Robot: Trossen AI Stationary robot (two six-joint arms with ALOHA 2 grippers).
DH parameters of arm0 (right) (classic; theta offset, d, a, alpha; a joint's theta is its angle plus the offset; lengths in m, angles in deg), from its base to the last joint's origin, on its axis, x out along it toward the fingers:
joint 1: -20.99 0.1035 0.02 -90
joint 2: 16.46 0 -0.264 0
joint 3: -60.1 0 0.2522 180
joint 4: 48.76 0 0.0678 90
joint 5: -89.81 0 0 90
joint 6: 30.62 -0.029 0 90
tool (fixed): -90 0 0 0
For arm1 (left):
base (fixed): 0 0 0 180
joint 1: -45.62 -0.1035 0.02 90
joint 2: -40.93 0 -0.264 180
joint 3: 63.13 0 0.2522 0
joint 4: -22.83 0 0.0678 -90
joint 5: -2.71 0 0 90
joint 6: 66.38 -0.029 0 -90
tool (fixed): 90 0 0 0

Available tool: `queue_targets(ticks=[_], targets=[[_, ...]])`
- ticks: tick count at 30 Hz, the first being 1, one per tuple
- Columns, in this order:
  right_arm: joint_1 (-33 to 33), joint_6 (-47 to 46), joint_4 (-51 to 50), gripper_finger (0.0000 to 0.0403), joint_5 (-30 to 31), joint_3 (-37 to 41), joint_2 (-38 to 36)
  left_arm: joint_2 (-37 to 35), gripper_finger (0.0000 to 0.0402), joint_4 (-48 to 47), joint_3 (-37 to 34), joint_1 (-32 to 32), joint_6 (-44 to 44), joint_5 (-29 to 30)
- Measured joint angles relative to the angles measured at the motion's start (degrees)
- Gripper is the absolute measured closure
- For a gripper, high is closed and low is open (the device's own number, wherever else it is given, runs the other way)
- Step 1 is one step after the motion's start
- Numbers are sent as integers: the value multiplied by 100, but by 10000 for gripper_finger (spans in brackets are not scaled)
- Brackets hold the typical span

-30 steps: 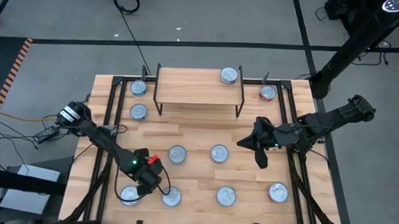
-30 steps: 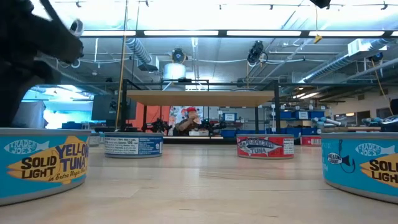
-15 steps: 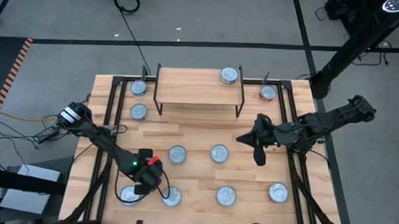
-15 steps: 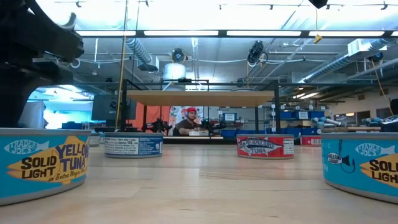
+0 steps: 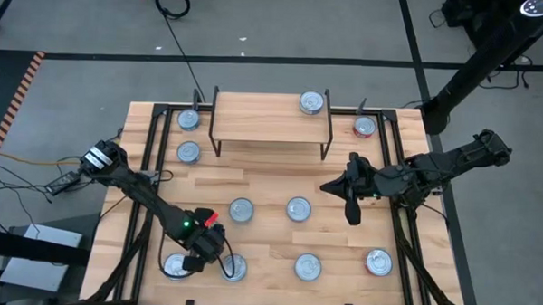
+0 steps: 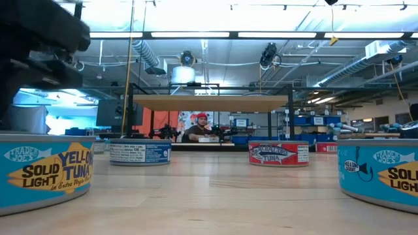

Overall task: Stack canned seafood by type on shelf
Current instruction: Put the middle left red tuna can on the shelf

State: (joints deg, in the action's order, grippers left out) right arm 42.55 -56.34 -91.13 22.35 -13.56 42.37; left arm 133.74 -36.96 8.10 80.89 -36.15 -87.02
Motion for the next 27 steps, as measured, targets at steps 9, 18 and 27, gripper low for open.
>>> queue_targets(ticks=[9,18,27], targets=[[0,-17,52,396,-11,0,0,0,400,31,798,-80,2,-526],[0,-253,313,396,-307,0,0,-9,401,707,1456,-586,-8,-1172],[12,-987,348,396,-724,0,13,-13,401,1857,1473,-1365,-458,-2406]])
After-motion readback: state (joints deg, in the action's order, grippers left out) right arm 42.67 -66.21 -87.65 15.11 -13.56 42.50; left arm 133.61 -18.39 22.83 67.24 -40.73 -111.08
